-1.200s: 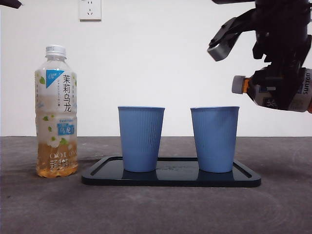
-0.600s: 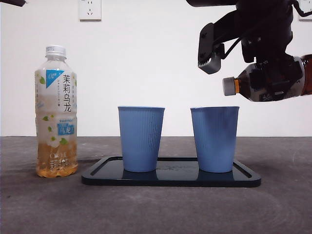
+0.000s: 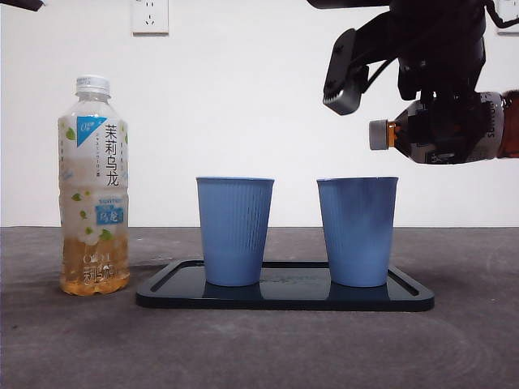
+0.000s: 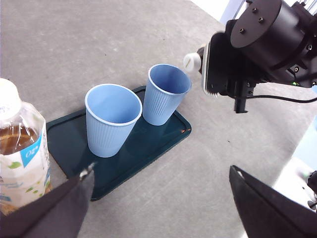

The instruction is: Pour the drink into the cup

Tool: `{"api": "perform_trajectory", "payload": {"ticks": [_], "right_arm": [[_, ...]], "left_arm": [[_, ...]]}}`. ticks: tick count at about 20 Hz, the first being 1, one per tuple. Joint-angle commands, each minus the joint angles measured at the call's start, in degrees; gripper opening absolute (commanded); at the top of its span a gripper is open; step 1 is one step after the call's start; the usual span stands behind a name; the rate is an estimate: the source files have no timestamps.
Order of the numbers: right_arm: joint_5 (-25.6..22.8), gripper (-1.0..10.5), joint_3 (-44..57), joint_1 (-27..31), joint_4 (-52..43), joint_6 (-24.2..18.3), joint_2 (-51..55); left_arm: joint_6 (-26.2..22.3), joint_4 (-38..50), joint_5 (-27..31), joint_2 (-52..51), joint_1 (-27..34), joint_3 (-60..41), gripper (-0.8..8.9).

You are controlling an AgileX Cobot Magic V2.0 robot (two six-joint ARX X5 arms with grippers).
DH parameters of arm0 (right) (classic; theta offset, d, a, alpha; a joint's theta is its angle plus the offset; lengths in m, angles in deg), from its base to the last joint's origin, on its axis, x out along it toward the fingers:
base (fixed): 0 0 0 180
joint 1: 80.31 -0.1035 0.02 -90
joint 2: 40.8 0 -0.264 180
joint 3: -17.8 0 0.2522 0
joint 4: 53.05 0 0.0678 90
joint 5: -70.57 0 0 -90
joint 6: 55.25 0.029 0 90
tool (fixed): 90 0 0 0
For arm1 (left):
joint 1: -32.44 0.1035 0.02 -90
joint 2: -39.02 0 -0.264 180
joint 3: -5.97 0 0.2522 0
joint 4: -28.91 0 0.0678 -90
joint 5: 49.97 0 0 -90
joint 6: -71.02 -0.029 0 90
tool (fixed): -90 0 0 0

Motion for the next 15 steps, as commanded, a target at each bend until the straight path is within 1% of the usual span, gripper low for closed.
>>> {"api": "perform_trajectory", "payload": {"ticks": [1,3,5,6,8,9,10,12,15], "right_arm": [[1.75,1.9,-1.97,0.35,-0.13,11.15,1.29],[6.67,1.9,-1.97,2.8,-0.79,15.47,3.82],[10.88,1.9,-1.92,6.27,-2.34,17.64,7.41],[13.66,1.9,-1.86,8.09,-3.41,17.81,9.27],[22.4,1.9,-1.81,12.35,-6.23,18.6,13.6],[27.8,1.9,-1.75,14.95,-8.24,19.28,16.09],[30.99,1.9,-1.64,16.83,-9.84,20.24,17.88],[35.78,1.9,-0.52,19.78,-13.31,21.03,21.51],[40.96,1.9,4.98,21.94,-22.82,21.66,26.88]], "left_arm": [[-1.01,0.48,0.04,0.26,-0.24,0.35,4.36],[-1.05,0.5,0.04,0.26,-0.24,0.35,4.36],[-1.05,0.5,0.04,0.26,-0.24,0.35,4.36],[-1.05,0.5,0.04,0.26,-0.24,0.35,4.36],[-1.05,0.52,0.04,0.26,-0.24,0.35,4.36],[-1.05,0.55,0.04,0.26,-0.24,0.35,4.36],[-1.05,0.55,0.04,0.28,-0.24,0.35,4.36],[-1.01,0.52,0.04,0.28,-0.24,0.35,4.36],[-1.01,0.55,0.04,0.26,-0.24,0.35,4.36]]}}
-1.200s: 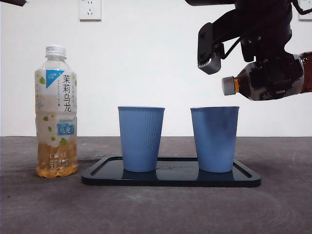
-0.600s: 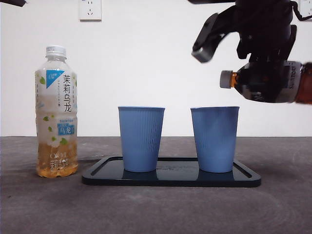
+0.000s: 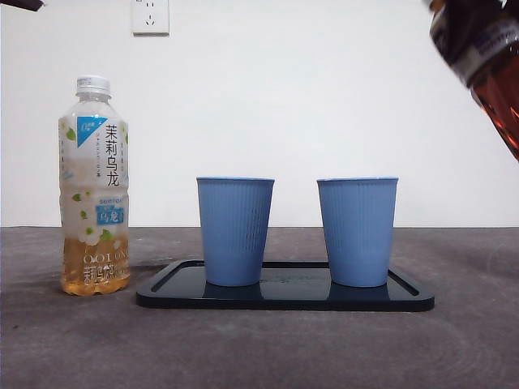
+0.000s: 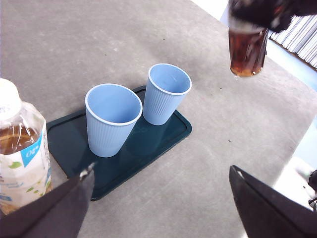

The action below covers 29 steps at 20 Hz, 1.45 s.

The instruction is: Pour the drink into the cup

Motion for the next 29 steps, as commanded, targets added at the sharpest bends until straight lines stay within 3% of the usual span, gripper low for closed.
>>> {"api": "perform_trajectory", "payload": {"ticks": [1,6,9,12,29], "right_arm": [[2.43,1.9,4.7,0.5,-9.77,1.2,3.45],[6.84,1.9,23.87,0.59,-35.98,5.6,7.23],[6.78,1.9,34.47,1.05,-51.32,9.4,7.06],[5.11,1.9,42.93,2.16,-64.08,10.32,7.02],[12.02,1.9,45.97,9.29,-85.42,9.7,-8.92]], "left_arm": [[-0.79,0.61,0.02,0.26,-0.24,0.35,4.36],[-0.76,0.94,0.02,0.28,-0.24,0.35,4.36],[-0.48,0.76,0.0,0.28,-0.24,0.35,4.36],[-0.5,0.68,0.0,0.28,-0.24,0.35,4.36],[-0.55,1.07,0.0,0.33,-0.24,0.35,4.36]]}}
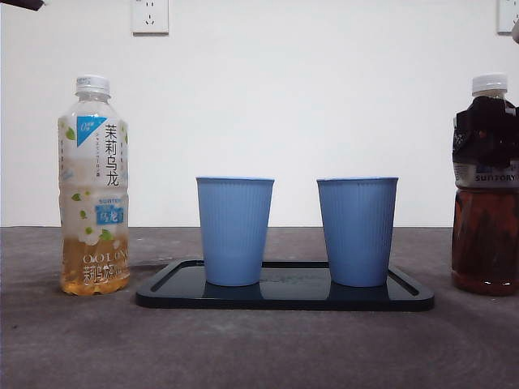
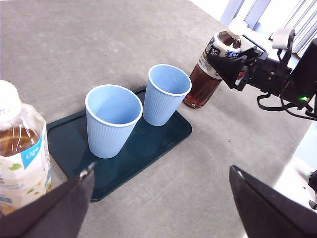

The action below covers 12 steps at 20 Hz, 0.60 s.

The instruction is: Pour the drink into the cup

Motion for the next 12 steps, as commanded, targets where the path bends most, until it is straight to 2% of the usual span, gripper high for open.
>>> {"api": "perform_trajectory", "payload": {"ticks": [1,6,9,12], "right_arm": [[0.13,1.9,-1.42,0.02,-3.85,0.24,-1.03],[0.11,1.9,-2.12,0.02,-3.93,0.22,-1.81],[0.11,3.4,-2.12,0.02,-3.74,0.24,-1.81],[0.13,4.1,-2.14,0.02,-3.74,0.17,-1.79]], "left_arm": [[-0.57,0.83,0.0,0.42,-0.24,0.35,4.36],[-0.55,0.81,0.0,1.6,-0.24,0.35,4.36],[-0.52,0.81,0.0,2.12,-0.24,0.35,4.36],[-0.52,0.79,0.0,2.14,-0.24,0.35,4.36]]}}
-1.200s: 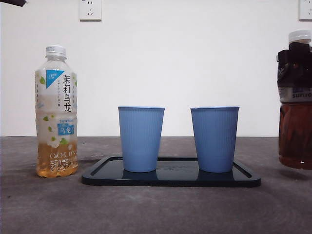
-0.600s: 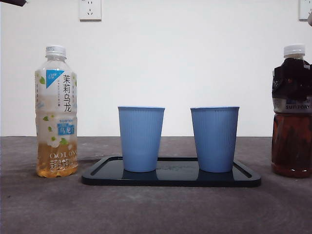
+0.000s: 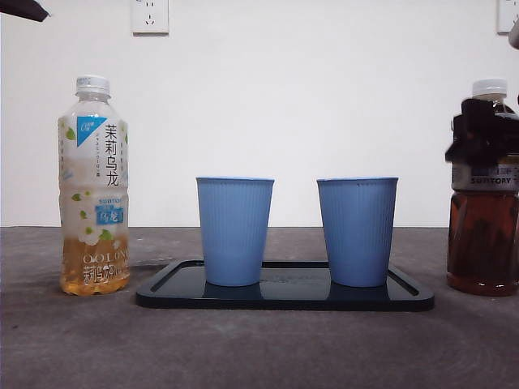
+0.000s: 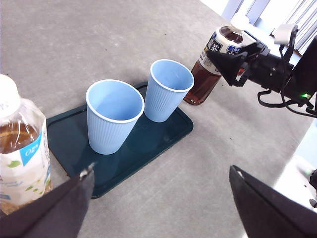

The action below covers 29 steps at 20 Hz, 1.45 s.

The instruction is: Pour the drink into the cup

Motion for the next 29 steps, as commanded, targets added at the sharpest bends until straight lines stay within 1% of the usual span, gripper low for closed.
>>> {"api": "perform_trajectory", "payload": {"ticks": [1,4,6,9,12,14,15,17,20,22,24,27,29], "right_arm": [[0.15,4.4,-1.64,-0.2,-1.25,-0.07,-0.04],[0.11,4.6,-3.23,-0.26,6.32,0.17,2.29],[0.11,4.6,-4.61,-0.35,13.05,0.74,5.66],[0.11,4.6,-7.19,-0.35,27.23,2.71,13.57],[0.11,4.6,-10.82,-1.4,42.45,5.97,22.73],[0.15,4.6,-14.27,-2.89,53.48,8.11,28.0],[0.5,4.6,-16.22,-3.78,58.9,8.41,30.12],[2.62,4.6,-20.02,-5.51,67.95,8.33,33.51],[7.28,4.6,-26.05,-7.61,79.3,8.15,37.55],[8.74,4.6,-29.51,-8.26,85.29,8.17,39.6],[9.86,4.6,-32.11,-8.35,89.66,8.17,41.2],[10.4,4.6,-34.07,-8.35,91.56,8.17,42.91],[10.38,4.6,-34.07,-8.35,91.65,8.15,43.43]], "left_arm": [[-0.52,0.68,0.0,0.48,-0.24,0.35,4.36],[-0.48,0.59,0.46,0.5,-0.24,0.33,4.36],[-0.44,0.2,2.75,0.52,-0.24,0.11,4.36],[-0.04,0.39,5.55,0.52,-0.24,-1.42,4.36],[1.07,1.42,8.13,0.5,-0.24,-4.26,4.37],[2.34,3.8,9.38,0.5,-0.24,-6.45,4.37],[3.61,5.62,9.66,0.5,-0.24,-7.61,4.37],[5.27,9.11,11.54,0.52,-0.24,-10.14,4.37],[8.98,15.26,18.69,0.52,-0.24,-15.56,4.38],[9.86,19.87,22.03,0.61,-0.24,-18.6,4.39],[9.86,26.12,22.8,1.57,-0.24,-21.68,4.44],[8.61,35.12,23.3,5.22,-0.24,-25.66,4.47],[6.93,40.02,23.78,9.03,-0.24,-26.8,4.47]]}}
